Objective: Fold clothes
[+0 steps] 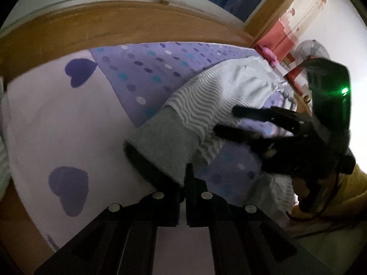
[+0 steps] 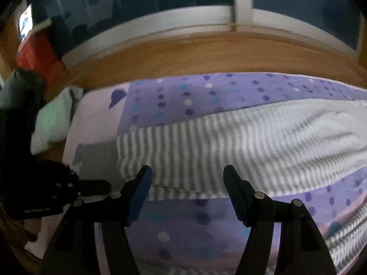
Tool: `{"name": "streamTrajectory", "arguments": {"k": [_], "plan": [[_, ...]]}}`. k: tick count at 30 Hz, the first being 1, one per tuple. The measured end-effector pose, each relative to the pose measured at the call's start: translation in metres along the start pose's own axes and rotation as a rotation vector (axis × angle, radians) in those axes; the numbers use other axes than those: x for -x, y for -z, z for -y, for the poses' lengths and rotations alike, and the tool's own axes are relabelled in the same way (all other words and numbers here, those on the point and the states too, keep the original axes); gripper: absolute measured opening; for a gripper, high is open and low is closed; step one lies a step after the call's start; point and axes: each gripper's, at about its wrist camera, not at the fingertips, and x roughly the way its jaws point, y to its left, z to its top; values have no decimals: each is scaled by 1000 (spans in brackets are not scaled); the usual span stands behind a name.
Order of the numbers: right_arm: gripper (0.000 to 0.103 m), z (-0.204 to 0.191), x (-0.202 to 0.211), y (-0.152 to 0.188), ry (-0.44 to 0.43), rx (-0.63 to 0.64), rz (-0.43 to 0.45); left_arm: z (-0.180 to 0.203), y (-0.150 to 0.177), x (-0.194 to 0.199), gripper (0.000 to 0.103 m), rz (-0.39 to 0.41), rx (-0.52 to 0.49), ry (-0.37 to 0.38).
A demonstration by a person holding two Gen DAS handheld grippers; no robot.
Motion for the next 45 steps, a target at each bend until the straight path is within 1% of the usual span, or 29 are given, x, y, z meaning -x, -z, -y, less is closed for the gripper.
{"name": "streamTrajectory", "arguments": {"k": [2, 3, 4, 5, 6, 7, 8, 10, 12, 13, 15, 16, 18, 21, 25, 28, 30, 33, 36, 40, 45], "plan": [[66, -10, -14, 4, 21, 42, -43, 0, 0, 8, 3, 2, -7, -25], [66, -15, -17, 7, 45, 67, -41, -1, -1, 17, 4, 16, -2, -23], [66, -19, -16, 9, 62, 86, -28, -1, -3, 27, 10, 31, 4, -21], [66, -22, -16, 10, 69, 92, -24, -3, -5, 36, 13, 58, 15, -12], [66, -21, -16, 11, 66, 84, -21, -5, -11, 44, 21, 93, 25, 8], [66, -20, -16, 11, 61, 72, -21, -6, -16, 51, 27, 128, 35, 29], [66, -19, -16, 11, 56, 61, -19, -5, -23, 52, 28, 151, 37, 53], [66, -20, -17, 11, 60, 54, -15, -4, -39, 42, 28, 176, 28, 88], [66, -22, -17, 11, 64, 50, -11, -6, -51, 16, 29, 147, 37, 88], [66, -23, -16, 11, 63, 49, -11, -8, -50, 9, 29, 134, 36, 70], [65, -24, -14, 11, 34, 49, -10, -12, -47, -3, 28, 107, 35, 32], [65, -24, -12, 12, 15, 49, -8, -15, -45, -9, 25, 93, 34, 13], [65, -23, -5, 14, -21, 43, 5, -19, -42, -21, 24, 66, 32, -24], [65, -23, 5, 17, -57, 31, 20, -23, -36, -13, 24, 59, 43, -47], [65, -26, 20, 22, -42, 49, 46, -19, -28, -1, 24, 63, 71, -77], [65, -23, 37, 29, -27, 59, 74, -13, -18, 12, 26, 83, 104, -105], [66, -20, 46, 33, -20, 59, 84, -1, -12, 23, 27, 107, 103, -121], [66, -7, 60, 41, -24, 25, 99, 23, -7, 31, 30, 129, 76, -156], [66, 11, 73, 52, -36, -23, 109, 56, -3, 33, 33, 136, 27, -191], [66, 39, 101, 72, -6, -49, 149, 110, -2, 19, 34, 123, -38, -172], [66, 93, 142, 103, 53, -114, 200, 183, -3, -15, 34, 89, -115, -132]]}}
